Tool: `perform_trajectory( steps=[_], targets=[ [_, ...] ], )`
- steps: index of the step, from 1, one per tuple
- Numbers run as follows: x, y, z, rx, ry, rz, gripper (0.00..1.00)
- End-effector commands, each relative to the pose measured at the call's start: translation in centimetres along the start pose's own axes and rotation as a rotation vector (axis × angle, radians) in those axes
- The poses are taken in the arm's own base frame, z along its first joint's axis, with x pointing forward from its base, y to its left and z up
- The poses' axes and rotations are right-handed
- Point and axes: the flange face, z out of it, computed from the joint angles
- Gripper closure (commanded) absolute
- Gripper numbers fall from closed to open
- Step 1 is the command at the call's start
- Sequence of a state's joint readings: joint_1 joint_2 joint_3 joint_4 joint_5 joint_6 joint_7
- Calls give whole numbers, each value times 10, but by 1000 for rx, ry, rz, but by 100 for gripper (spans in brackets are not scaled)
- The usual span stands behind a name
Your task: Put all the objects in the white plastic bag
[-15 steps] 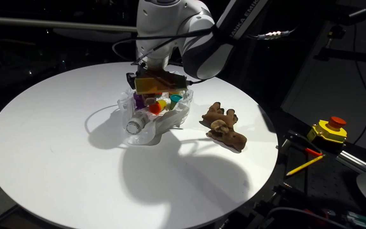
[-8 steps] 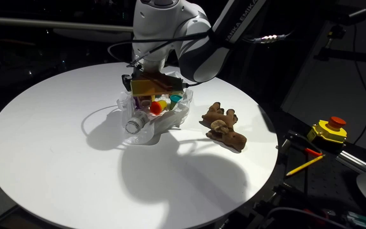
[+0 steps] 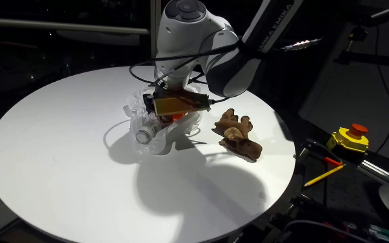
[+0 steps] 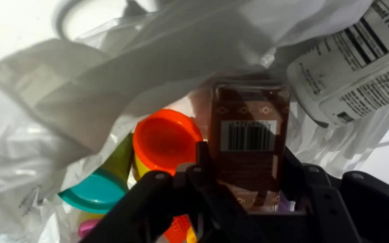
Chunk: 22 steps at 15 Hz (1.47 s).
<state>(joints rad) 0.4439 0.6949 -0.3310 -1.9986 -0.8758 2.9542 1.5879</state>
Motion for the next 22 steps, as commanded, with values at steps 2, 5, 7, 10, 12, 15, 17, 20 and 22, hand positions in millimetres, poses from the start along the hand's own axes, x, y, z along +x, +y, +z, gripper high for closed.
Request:
perform_trajectory(
  steps=[2,5,7,10,12,15,17,20,22],
  targets=[
    [-6,35,4,-58,-13,-6,76],
    [8,46,-14,-75,25,-9,25],
    [20,47,-41,-83,59,-35,12],
    [30,47,-92,-77,85,-70,0],
    [26,52,-124,-65,51,-85,0],
    [5,71,-156,-64,-16,-99,0],
    [-10,92,-165,-97,-63,-77,0],
    [-34,122,-160,-72,-153,-77,0],
    [-53,140,-142,-41,-237,-59,0]
  ],
)
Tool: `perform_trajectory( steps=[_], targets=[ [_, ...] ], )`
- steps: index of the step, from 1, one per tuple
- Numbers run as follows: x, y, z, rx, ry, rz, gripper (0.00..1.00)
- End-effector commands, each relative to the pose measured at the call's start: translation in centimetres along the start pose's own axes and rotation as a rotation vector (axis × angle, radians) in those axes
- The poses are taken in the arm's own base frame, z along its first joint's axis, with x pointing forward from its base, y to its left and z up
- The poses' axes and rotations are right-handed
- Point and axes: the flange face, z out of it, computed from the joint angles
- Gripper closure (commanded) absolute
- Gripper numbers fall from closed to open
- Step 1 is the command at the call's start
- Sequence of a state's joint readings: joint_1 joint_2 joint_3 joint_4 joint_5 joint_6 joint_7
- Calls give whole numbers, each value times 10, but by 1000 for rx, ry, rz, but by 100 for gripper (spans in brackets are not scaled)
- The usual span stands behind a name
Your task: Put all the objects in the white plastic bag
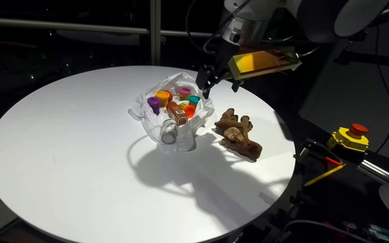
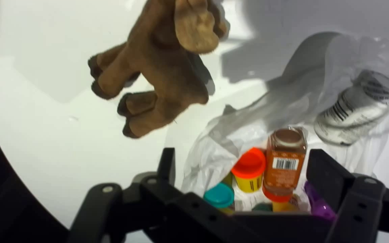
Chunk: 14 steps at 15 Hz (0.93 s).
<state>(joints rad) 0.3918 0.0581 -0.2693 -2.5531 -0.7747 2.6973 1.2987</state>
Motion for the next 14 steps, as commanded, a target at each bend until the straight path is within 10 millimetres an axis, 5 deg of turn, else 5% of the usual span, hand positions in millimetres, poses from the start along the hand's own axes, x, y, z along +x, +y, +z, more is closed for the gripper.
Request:
perform_trajectory(
  steps=[1,7,13,14],
  targets=[
    [-28,33,27,75,-130,12,0],
    [-60,63,94,89,-294,29,0],
    [-47,53,129,32,-288,15,0],
    [-44,52,131,34,-273,19,25]
  ],
)
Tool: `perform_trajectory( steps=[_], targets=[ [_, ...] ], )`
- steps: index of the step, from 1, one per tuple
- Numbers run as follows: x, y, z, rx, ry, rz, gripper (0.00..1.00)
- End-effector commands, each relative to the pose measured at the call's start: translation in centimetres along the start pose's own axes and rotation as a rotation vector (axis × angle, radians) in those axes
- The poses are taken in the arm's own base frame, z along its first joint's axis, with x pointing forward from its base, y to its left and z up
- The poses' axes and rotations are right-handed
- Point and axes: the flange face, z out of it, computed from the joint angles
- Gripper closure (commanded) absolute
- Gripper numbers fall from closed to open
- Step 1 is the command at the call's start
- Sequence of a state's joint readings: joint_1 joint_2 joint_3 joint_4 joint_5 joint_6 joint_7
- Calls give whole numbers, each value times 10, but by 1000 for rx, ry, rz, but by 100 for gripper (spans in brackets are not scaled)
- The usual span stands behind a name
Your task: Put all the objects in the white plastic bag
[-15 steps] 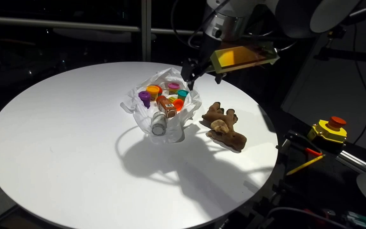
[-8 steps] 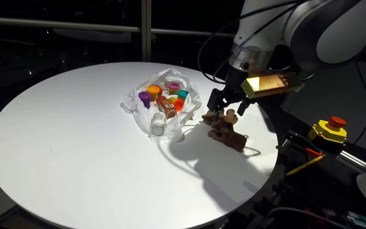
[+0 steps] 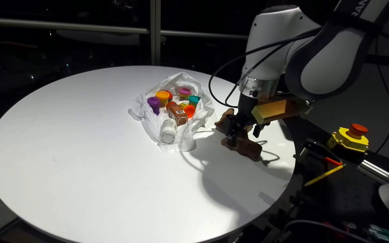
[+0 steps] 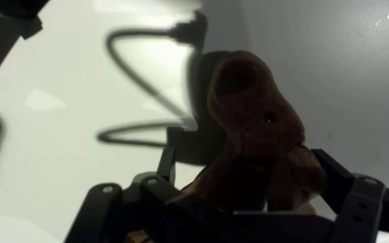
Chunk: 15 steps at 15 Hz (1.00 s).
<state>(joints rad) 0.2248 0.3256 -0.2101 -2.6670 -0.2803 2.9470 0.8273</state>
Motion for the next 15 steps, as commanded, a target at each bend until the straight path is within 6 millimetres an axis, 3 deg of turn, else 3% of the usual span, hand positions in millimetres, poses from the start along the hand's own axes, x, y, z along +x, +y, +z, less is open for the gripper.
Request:
perform_trajectory(
  steps=[1,6,10,12,15],
  targets=[
    [20,-9,6,9,64,-10,25],
    [27,-5,-4,12,152,5,65],
    [23,2,-27,22,213,55,94],
    [20,0,-46,39,253,79,96],
    [43,-20,-77,20,381,59,96]
  ],
)
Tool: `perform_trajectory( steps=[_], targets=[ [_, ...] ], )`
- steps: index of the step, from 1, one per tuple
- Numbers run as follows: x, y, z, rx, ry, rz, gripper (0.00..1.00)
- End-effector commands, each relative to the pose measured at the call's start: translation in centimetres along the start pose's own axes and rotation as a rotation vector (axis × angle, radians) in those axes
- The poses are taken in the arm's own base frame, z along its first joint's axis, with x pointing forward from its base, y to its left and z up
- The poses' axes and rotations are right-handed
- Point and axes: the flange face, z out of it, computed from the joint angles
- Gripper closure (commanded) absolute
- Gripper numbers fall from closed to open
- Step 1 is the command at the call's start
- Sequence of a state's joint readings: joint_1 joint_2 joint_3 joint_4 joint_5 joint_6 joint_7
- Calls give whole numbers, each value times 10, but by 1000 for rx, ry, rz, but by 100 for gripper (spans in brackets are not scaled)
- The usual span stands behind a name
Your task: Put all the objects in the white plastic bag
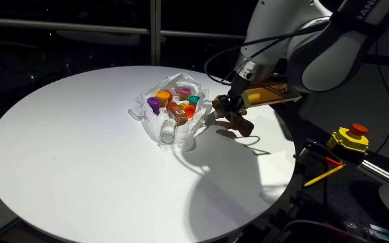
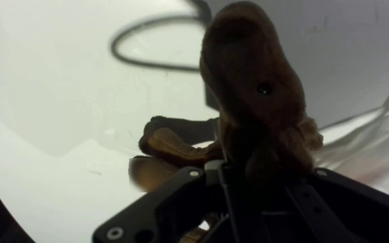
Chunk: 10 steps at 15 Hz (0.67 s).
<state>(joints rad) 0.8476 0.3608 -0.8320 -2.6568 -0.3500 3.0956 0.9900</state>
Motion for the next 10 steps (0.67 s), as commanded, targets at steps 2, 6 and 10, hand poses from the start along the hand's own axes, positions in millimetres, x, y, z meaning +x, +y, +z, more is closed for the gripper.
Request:
perform_trajectory(
  steps=[2,6,10],
  targets=[
    [34,-38,-54,32,190,-37,95],
    [52,-89,-109,73,307,-80,96],
    [64,-131,-135,118,373,-108,96]
  ],
)
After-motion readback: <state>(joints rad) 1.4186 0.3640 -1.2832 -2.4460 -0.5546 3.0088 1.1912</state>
